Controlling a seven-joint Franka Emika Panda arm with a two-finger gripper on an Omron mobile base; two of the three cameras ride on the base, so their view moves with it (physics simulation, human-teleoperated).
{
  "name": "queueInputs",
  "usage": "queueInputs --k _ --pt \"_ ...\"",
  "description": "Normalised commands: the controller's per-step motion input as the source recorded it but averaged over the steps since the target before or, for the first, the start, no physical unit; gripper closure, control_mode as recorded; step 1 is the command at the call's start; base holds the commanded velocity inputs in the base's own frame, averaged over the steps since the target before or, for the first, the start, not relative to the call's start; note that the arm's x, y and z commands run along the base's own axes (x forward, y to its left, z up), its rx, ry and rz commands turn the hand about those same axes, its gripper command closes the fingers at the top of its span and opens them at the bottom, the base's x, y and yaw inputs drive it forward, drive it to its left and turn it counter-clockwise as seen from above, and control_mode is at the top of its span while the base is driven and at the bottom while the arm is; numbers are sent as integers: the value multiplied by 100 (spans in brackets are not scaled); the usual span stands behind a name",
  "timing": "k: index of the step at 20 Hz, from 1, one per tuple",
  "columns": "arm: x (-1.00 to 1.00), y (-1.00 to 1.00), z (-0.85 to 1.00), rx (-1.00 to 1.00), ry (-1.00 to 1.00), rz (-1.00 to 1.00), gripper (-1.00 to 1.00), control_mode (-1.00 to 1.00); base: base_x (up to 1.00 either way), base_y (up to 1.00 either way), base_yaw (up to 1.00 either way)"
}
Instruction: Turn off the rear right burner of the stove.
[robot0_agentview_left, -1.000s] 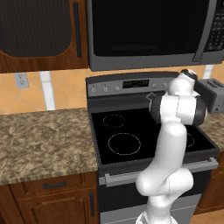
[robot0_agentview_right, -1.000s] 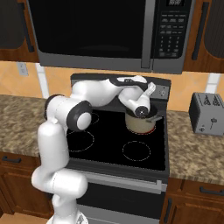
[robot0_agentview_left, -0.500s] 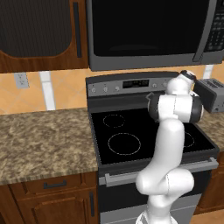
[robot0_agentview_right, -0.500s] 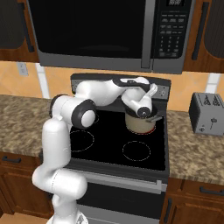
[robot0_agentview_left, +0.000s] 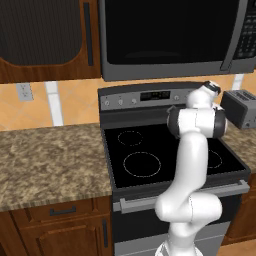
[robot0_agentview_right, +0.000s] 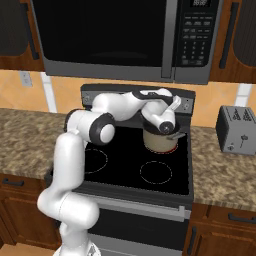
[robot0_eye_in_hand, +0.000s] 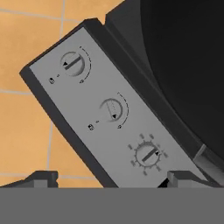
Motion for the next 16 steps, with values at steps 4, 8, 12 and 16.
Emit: queueInputs --k 4,8,12,16 --pt "37 -6 -11 0 0 0 -100 -100 0 0 0" --pt "39 -14 -12 0 1 0 -100 -100 0 0 0" --pt "35 -18 -7 1 0 0 -100 -100 0 0 0" --pt "28 -13 -7 2 0 0 -100 -100 0 0 0"
